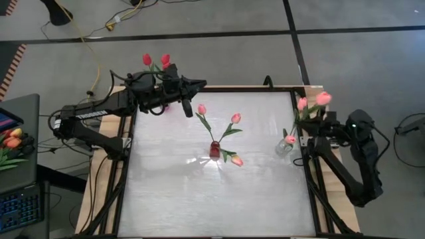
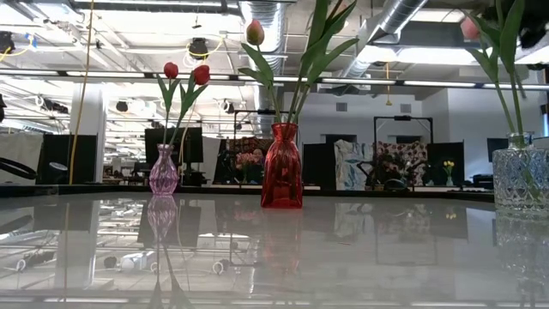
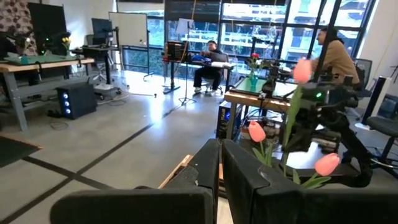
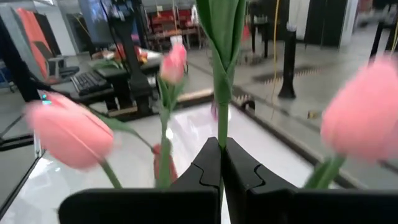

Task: Sort flowers into vase by color
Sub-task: Put the pink tulip into the transparent vase

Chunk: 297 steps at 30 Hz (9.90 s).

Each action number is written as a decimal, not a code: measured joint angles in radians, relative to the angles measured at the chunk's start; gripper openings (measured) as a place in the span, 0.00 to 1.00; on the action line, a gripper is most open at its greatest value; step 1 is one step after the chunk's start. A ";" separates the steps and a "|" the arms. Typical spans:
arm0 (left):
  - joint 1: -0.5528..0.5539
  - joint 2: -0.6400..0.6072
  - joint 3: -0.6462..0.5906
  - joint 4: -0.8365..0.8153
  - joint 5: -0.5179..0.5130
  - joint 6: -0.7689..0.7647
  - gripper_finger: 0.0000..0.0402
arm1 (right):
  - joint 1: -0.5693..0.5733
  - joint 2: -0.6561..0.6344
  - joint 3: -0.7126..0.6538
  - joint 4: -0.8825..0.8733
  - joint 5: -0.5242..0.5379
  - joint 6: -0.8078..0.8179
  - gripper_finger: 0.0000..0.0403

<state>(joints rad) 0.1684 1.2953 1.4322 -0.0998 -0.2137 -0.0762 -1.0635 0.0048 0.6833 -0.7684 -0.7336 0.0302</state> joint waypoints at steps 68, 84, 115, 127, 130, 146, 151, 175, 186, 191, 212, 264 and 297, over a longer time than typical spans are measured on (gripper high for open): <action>-0.051 0.028 0.001 -0.076 0.096 0.097 0.02 | -0.106 0.001 0.232 -0.198 0.476 0.055 0.07; -0.069 0.029 0.001 -0.070 0.102 0.135 0.02 | -0.407 0.000 0.193 -0.279 0.361 0.190 0.07; -0.078 0.029 0.001 -0.066 0.035 0.157 0.02 | 0.201 -0.001 0.154 -0.087 0.543 0.067 0.07; -0.072 0.029 0.001 -0.010 -0.039 0.161 0.02 | 1.026 0.000 0.185 -0.058 1.117 0.073 0.07; -0.072 0.029 0.001 -0.009 -0.043 0.161 0.02 | 1.212 0.000 0.191 -0.062 1.240 0.094 0.07; -0.072 0.029 0.001 -0.026 -0.041 0.136 0.02 | 1.477 0.000 -0.060 0.114 1.389 0.155 0.07; -0.072 0.029 0.001 -0.026 -0.034 0.136 0.02 | 1.457 0.000 -0.072 0.122 1.388 0.170 0.07; -0.072 0.029 0.000 -0.048 -0.031 0.125 0.02 | 1.447 0.000 -0.144 0.114 1.446 0.241 0.07; -0.072 0.029 0.000 -0.024 -0.027 0.119 0.02 | 1.447 0.077 -0.046 -0.012 1.471 0.342 0.07; -0.072 0.029 0.000 -0.024 -0.026 0.118 0.02 | 1.448 0.128 -0.043 -0.023 1.472 0.372 0.07; -0.072 0.029 0.000 -0.048 -0.025 0.147 0.02 | 1.442 0.282 -0.059 -0.129 1.584 0.565 0.06; -0.072 0.029 0.000 -0.044 -0.001 0.147 0.02 | 1.443 0.283 -0.033 -0.208 1.224 0.646 0.13; -0.043 0.512 0.521 -0.179 0.172 0.025 0.35 | 1.443 0.282 -0.033 -0.215 1.221 0.643 0.13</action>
<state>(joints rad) 0.1249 1.8074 1.9534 -0.2786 -0.0422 -0.0511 0.3798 0.2867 0.6498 -0.9829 0.4873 0.6728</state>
